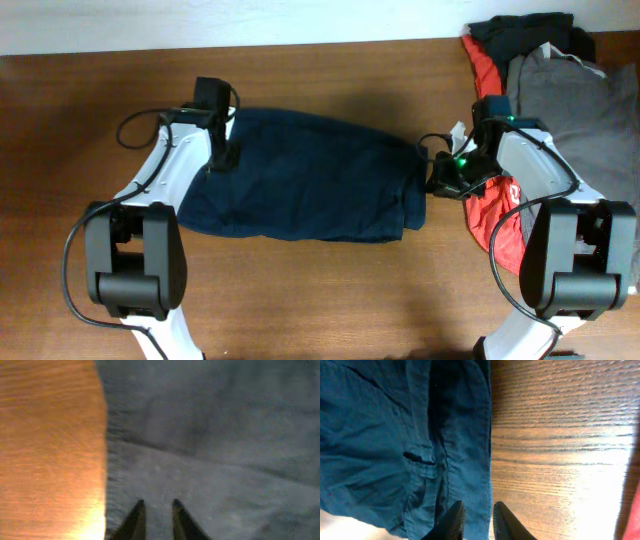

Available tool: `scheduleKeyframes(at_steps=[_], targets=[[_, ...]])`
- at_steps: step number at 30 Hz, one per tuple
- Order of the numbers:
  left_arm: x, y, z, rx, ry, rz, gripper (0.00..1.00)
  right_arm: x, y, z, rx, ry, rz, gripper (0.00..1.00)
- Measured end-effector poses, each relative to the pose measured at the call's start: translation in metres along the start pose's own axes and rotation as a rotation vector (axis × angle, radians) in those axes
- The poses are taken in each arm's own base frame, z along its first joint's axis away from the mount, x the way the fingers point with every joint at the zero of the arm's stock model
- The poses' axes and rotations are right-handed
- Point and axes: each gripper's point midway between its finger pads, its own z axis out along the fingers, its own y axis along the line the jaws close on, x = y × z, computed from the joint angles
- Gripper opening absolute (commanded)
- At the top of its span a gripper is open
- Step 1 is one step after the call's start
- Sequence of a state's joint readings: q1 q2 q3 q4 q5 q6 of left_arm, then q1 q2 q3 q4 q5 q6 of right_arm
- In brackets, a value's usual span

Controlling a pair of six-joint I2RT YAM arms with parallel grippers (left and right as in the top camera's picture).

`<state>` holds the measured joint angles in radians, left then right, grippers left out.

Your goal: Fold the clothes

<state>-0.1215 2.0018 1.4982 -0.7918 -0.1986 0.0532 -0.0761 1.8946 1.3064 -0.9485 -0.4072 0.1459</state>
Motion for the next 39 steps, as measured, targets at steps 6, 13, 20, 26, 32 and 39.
scheduleKeyframes(at_steps=[6,13,20,26,32,39], targets=[[0.001,0.022,0.004,-0.015,0.0,-0.032,0.0,-0.002,0.0,0.0,-0.001,-0.009,-0.019,0.26],[-0.01,0.033,0.01,-0.012,-0.059,-0.073,0.0,-0.002,-0.001,0.003,-0.001,-0.014,-0.055,0.42],[0.001,0.023,0.029,0.013,-0.07,-0.079,0.0,0.001,-0.002,0.005,0.0,-0.004,-0.08,0.47],[0.007,0.017,0.034,0.038,-0.062,-0.085,0.0,0.0,-0.002,0.005,0.0,-0.008,-0.09,0.5],[0.01,0.009,0.039,0.078,-0.07,-0.087,0.0,0.0,-0.002,0.005,0.0,-0.008,-0.097,0.55],[0.017,0.006,0.045,0.086,-0.053,-0.088,0.0,0.0,-0.002,0.005,0.0,-0.008,-0.099,0.66]])
